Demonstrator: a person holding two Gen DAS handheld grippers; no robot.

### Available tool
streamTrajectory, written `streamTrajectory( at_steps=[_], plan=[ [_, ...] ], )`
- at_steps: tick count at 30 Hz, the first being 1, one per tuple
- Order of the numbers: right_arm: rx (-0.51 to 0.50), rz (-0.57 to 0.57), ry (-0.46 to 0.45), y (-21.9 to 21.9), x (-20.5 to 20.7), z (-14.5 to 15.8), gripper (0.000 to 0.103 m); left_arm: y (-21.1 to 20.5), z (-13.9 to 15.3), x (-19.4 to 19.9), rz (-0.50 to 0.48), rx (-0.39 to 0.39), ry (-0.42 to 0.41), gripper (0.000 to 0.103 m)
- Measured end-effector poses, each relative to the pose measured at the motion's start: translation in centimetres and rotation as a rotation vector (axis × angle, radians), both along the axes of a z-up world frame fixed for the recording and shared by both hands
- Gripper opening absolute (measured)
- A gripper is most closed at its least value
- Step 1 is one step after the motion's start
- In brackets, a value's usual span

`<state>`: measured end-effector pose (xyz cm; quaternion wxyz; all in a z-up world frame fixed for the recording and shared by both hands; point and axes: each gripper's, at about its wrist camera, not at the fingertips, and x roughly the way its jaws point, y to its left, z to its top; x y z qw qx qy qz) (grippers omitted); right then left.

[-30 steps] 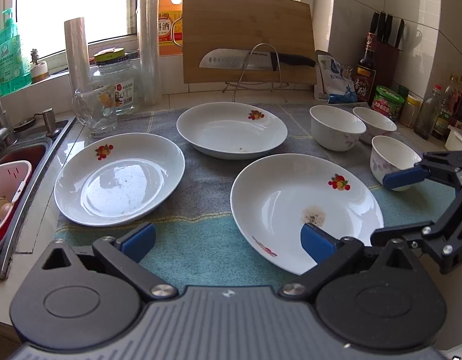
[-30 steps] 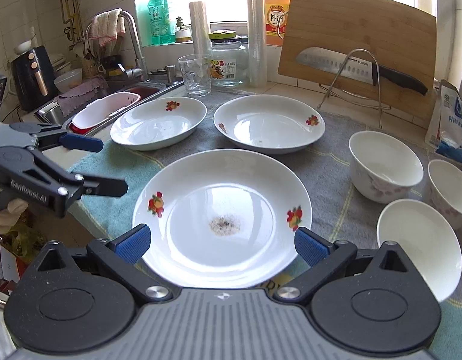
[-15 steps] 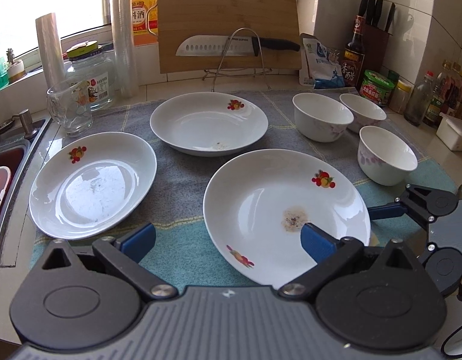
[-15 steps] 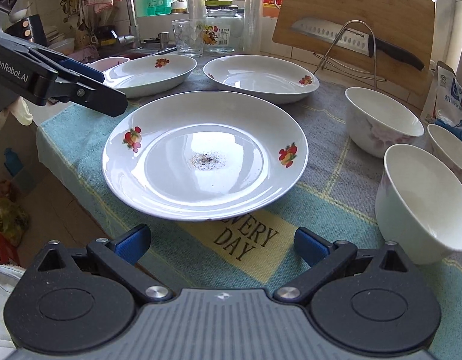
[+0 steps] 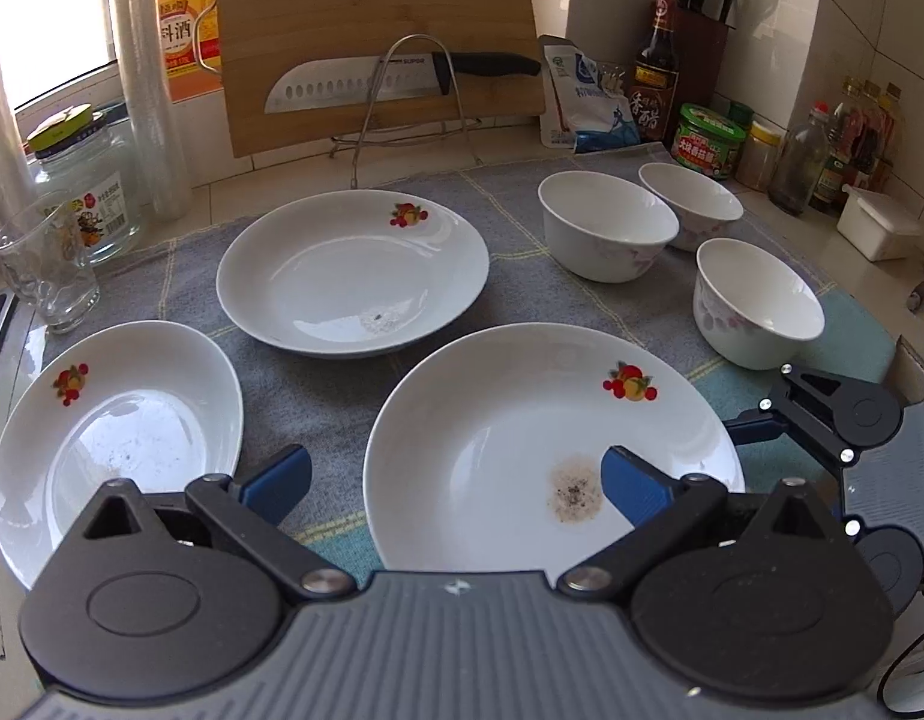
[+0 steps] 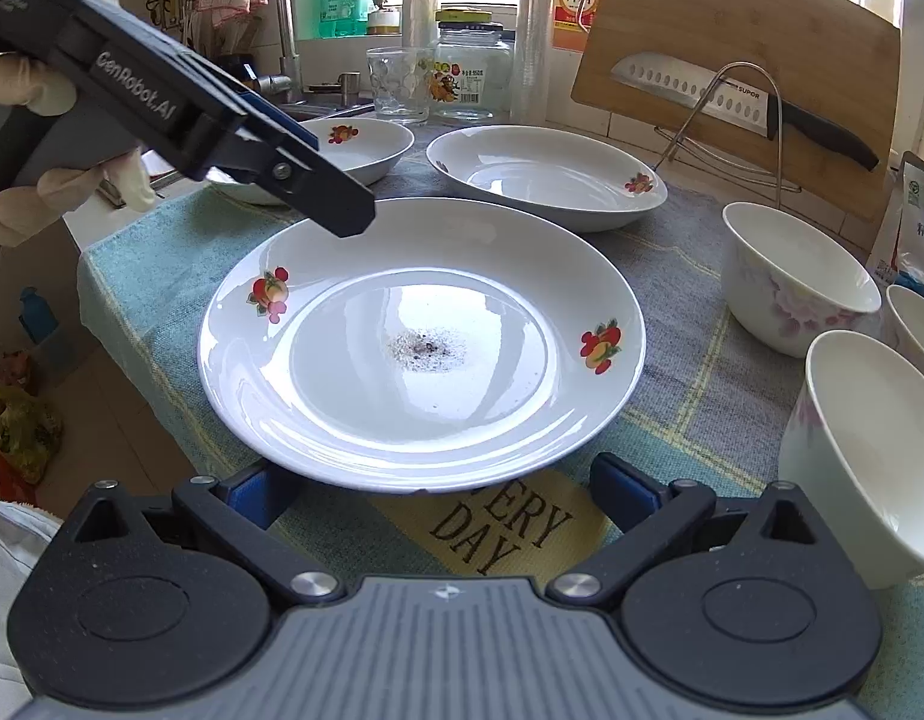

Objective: Organize plates and bowls
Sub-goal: 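Grasp the rim of the stained white plate with the left gripper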

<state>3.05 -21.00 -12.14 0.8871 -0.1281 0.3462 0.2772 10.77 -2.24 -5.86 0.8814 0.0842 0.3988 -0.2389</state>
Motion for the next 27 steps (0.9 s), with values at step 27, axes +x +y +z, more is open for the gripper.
streamTrajectory(
  at_steps=[27],
  plan=[
    [0.037,-0.034,-0.073,-0.2,-1.3,-0.5,0.103,-2.0,-3.3,9.1,-0.373,0.039,0.341,0.087]
  ],
)
